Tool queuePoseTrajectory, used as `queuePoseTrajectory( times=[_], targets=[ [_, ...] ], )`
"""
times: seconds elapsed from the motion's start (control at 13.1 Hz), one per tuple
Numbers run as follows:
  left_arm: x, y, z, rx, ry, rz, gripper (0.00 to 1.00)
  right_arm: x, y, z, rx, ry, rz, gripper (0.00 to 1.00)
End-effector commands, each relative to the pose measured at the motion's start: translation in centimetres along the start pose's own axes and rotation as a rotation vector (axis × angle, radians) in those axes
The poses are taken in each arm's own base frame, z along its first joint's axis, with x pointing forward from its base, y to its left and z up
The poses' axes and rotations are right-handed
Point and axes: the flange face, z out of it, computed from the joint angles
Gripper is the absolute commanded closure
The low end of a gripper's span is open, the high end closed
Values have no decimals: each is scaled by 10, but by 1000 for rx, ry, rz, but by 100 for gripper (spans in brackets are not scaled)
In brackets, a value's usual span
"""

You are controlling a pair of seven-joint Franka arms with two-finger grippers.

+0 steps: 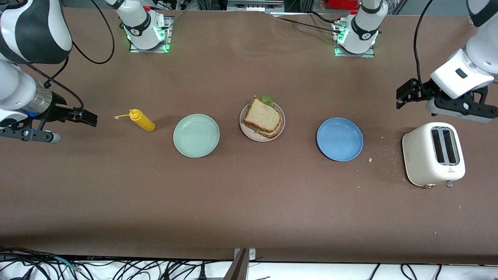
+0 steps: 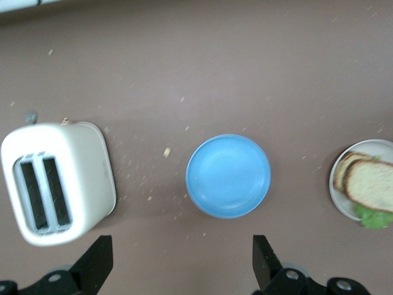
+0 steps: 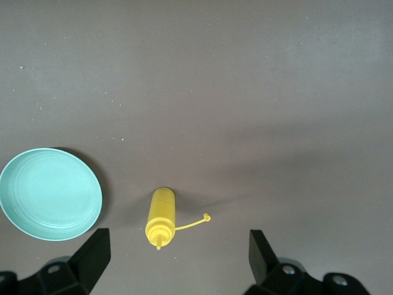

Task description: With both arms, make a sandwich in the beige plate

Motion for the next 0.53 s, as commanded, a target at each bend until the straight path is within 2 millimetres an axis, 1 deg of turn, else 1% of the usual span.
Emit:
queuePoseTrajectory(
  times=[0.0, 0.08, 0.15, 0.23, 0.46],
  targets=[
    [-22, 14, 0, 42, 22, -13, 0, -6, -2, -8, 43, -11, 20, 0],
    [-20, 27, 0, 5, 22, -14, 0, -6, -2, -9, 44, -9, 18, 0],
    [-16, 35, -3, 8, 29, -6, 0, -6, -2, -9, 42, -9, 14, 0],
    [-12, 34, -3, 8, 28, -6, 0, -6, -2, -8, 41, -10, 10, 0],
    [-12, 35, -2, 7, 20, -6, 0, -6, -4, -9, 43, -9, 6, 0]
  ],
)
